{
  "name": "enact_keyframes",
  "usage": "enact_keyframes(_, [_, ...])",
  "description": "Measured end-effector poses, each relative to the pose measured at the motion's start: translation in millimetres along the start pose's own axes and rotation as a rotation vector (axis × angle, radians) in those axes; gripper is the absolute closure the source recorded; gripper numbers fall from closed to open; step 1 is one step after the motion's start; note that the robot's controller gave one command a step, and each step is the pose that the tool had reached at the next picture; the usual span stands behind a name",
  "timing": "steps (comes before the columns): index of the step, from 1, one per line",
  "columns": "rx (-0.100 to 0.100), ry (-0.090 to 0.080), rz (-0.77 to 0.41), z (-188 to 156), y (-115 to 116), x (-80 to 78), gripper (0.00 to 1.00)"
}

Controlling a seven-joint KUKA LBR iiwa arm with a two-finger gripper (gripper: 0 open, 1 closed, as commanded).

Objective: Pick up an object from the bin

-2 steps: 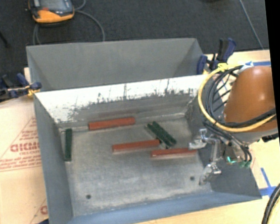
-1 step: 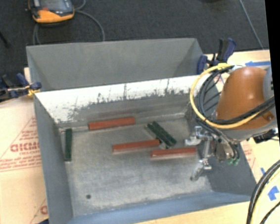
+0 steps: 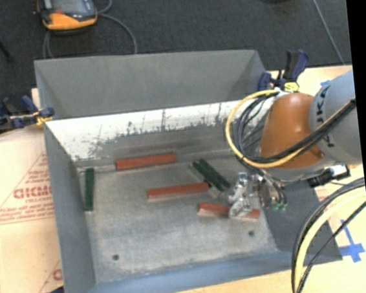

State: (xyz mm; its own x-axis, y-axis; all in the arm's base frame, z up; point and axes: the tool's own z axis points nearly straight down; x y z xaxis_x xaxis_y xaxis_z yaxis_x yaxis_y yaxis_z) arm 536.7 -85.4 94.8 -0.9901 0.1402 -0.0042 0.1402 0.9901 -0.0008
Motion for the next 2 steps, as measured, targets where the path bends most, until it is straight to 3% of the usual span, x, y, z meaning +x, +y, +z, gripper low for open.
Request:
enact_keyframes(1, [0.0, 0.0, -0.001, 0, 0, 0.0, 1.0])
enact_keyframes(2, [-0.001, 0.0, 0.005, -136, 10, -2.6, 1.0])
